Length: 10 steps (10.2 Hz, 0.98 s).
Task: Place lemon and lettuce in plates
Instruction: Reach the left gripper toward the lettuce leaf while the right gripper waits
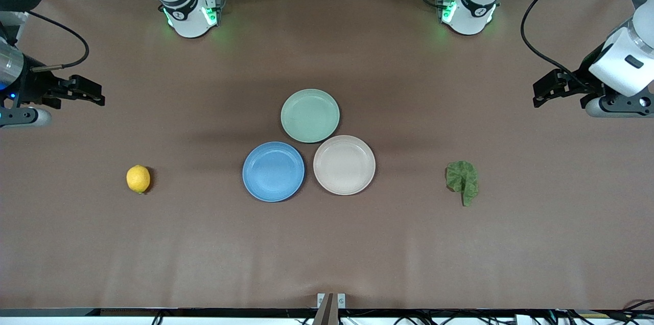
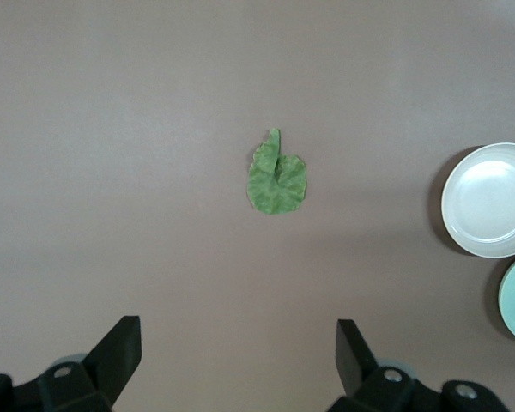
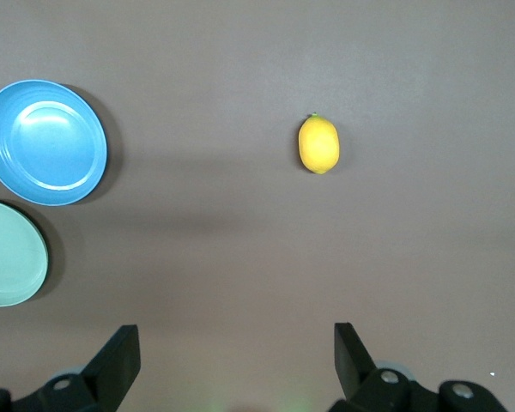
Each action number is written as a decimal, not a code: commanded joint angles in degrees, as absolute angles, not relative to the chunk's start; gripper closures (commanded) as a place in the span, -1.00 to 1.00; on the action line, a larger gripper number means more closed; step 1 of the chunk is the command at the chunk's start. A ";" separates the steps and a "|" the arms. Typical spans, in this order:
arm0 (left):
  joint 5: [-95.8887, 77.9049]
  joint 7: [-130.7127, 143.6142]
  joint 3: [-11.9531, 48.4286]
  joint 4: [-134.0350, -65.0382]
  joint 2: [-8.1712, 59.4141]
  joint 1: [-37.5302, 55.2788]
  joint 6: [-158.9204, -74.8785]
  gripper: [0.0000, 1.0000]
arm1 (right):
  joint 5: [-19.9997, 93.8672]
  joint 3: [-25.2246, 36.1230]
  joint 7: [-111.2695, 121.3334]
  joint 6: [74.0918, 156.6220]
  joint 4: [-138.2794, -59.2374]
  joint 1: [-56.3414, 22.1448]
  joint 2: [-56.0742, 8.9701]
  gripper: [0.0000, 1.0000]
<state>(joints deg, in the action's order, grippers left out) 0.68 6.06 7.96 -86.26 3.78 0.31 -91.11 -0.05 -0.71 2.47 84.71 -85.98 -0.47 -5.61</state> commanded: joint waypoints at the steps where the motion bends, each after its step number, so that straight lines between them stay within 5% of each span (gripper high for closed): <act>1: 0.53 5.27 7.47 -85.43 4.31 -0.09 -90.62 -1.00 | 0.62 -0.97 3.16 84.46 -85.69 0.26 -5.45 -1.00; 6: 0.88 5.27 7.56 -87.00 12.72 0.00 -96.57 -1.00 | 0.70 0.26 3.08 84.11 -85.69 0.18 -5.45 -1.00; 10: 0.88 5.45 7.74 -96.40 19.75 0.52 -114.92 -1.00 | 0.79 2.19 3.16 85.07 -86.04 0.70 -6.76 -1.00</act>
